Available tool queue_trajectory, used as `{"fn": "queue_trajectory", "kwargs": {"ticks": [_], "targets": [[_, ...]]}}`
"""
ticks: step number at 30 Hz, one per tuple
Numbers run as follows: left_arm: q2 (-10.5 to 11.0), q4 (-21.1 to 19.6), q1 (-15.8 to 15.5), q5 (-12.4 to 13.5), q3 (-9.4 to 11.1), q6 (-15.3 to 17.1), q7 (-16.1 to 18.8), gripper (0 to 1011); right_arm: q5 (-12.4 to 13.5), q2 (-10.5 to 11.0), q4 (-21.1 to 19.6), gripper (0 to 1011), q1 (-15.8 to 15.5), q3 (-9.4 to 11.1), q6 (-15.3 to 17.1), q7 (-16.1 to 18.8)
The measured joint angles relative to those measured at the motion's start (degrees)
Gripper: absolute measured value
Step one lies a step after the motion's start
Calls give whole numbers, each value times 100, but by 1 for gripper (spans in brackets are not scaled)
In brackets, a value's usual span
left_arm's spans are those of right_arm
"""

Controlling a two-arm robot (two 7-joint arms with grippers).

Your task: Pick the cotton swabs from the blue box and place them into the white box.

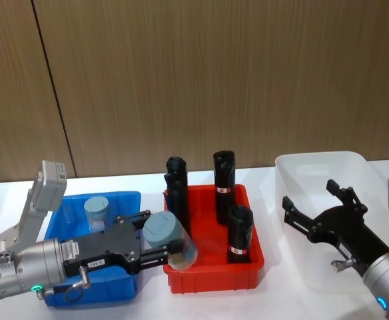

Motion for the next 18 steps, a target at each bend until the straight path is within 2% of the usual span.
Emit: {"fn": "queue_trajectory", "kwargs": {"ticks": [9,18], "targets": [[10,-4,9,-23,4,7,-16,660,59,72,6,1002,30,16,166,403],[14,-7,13,-35,4,12,-21,660,162,195,30,1002,138,36,497,1114]]}}
